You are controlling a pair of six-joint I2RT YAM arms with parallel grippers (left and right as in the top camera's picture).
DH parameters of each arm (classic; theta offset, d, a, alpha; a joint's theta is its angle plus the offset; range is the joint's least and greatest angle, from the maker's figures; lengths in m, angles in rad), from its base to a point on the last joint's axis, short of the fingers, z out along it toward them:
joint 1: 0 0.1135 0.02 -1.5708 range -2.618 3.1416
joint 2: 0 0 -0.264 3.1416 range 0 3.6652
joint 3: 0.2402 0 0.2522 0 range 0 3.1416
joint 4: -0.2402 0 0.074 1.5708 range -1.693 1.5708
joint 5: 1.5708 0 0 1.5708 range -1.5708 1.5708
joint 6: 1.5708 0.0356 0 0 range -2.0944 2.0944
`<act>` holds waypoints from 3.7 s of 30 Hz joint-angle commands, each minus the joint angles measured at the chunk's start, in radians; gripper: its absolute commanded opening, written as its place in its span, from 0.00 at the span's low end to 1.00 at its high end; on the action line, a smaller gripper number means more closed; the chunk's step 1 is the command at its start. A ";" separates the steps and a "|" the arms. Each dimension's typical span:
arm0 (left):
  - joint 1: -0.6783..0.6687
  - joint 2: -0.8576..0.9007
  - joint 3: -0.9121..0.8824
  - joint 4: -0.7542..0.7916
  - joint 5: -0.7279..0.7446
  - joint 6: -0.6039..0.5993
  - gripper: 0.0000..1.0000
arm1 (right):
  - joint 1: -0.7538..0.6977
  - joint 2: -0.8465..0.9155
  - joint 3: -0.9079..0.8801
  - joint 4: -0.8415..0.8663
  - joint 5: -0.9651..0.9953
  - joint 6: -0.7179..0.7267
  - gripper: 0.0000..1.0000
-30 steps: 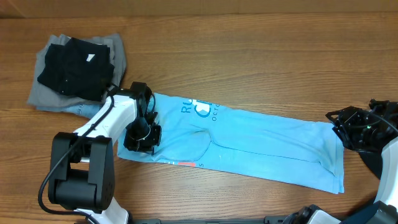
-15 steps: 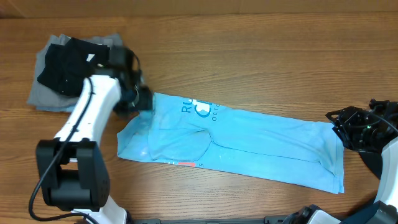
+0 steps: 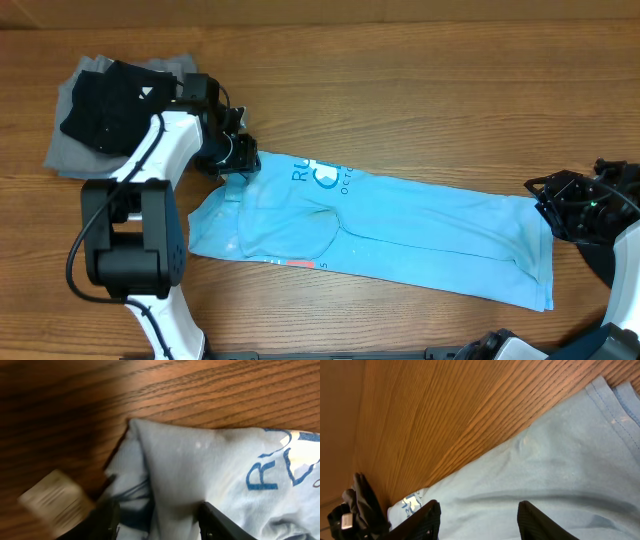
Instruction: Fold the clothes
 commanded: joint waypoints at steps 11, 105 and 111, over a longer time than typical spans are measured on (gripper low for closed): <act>0.050 0.060 0.048 0.097 -0.046 -0.085 0.20 | 0.000 -0.003 -0.005 0.007 -0.005 -0.011 0.54; 0.073 0.057 0.000 -0.058 0.249 0.146 0.37 | 0.159 0.376 -0.012 0.215 0.347 0.251 0.50; 0.076 0.057 0.000 0.116 0.269 0.065 0.10 | 0.159 0.460 -0.012 0.232 0.347 0.272 0.20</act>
